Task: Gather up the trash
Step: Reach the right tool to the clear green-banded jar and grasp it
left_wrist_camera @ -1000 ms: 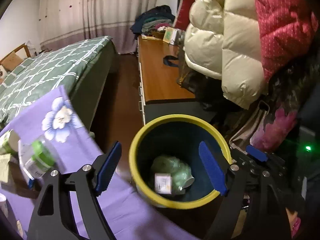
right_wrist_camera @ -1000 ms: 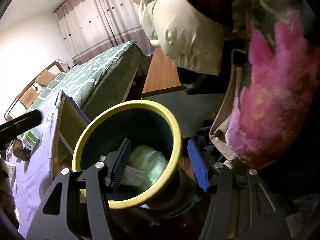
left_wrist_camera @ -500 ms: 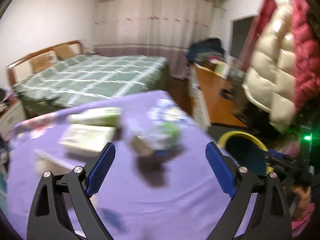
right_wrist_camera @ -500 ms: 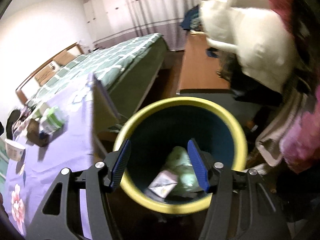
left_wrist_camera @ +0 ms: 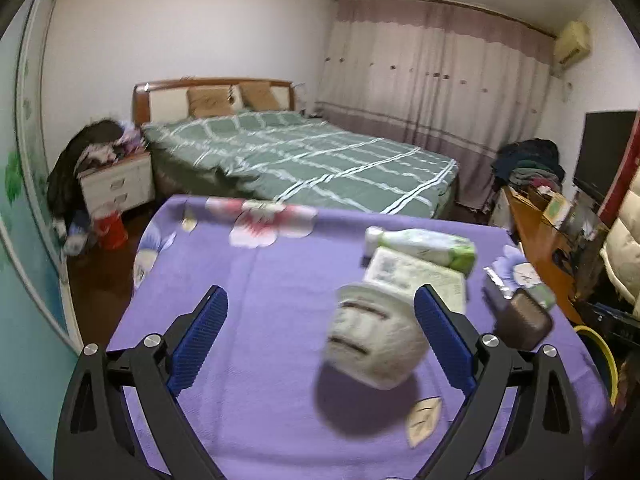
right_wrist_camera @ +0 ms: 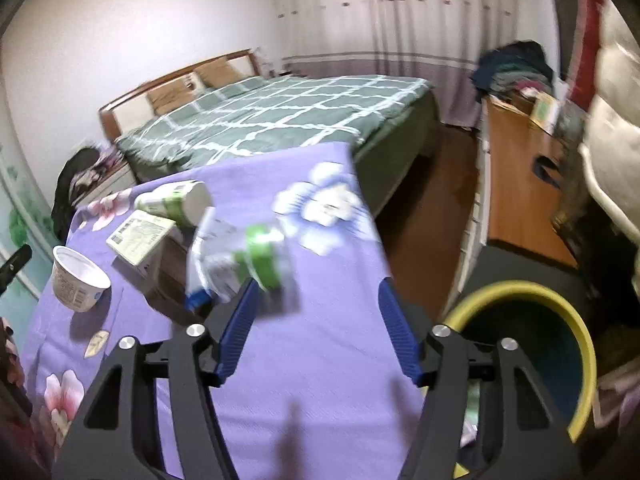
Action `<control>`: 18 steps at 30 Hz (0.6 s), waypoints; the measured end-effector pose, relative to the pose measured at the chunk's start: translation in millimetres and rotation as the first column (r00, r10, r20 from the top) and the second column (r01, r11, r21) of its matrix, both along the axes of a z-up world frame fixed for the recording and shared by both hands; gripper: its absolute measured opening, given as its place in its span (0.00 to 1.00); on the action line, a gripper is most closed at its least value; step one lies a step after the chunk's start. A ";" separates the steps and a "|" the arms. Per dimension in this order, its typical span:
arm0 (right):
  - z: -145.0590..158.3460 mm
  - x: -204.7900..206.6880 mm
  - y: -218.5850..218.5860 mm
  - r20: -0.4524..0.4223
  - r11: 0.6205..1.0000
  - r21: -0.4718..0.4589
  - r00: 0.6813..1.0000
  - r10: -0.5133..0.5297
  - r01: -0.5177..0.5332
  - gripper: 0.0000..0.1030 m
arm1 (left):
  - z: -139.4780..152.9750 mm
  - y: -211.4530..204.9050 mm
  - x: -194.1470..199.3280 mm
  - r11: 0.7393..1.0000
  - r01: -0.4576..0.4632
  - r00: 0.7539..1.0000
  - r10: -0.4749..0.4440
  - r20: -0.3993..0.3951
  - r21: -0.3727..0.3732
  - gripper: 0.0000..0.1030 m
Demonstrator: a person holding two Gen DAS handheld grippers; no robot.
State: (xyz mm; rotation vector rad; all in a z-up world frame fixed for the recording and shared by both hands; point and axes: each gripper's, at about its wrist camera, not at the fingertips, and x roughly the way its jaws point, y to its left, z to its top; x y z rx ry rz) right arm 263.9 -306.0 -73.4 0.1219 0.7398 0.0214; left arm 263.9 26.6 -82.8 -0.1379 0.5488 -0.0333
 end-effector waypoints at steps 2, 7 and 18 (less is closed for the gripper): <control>-2.3 16.7 11.7 -0.013 0.999 -0.009 0.999 0.036 -0.036 0.61 | -6.0 6.0 2.0 1.000 -0.019 1.000 0.019 -0.011 -0.019 0.90; -15.6 44.0 27.9 -0.055 0.994 -0.030 0.993 0.100 -0.102 0.66 | -10.4 11.4 2.4 0.998 -0.060 0.998 0.060 0.004 -0.032 0.90; -18.2 48.0 28.2 -0.035 0.993 -0.019 0.992 0.118 -0.119 0.73 | -8.0 6.1 -3.8 0.997 -0.073 0.997 0.074 0.016 -0.039 0.90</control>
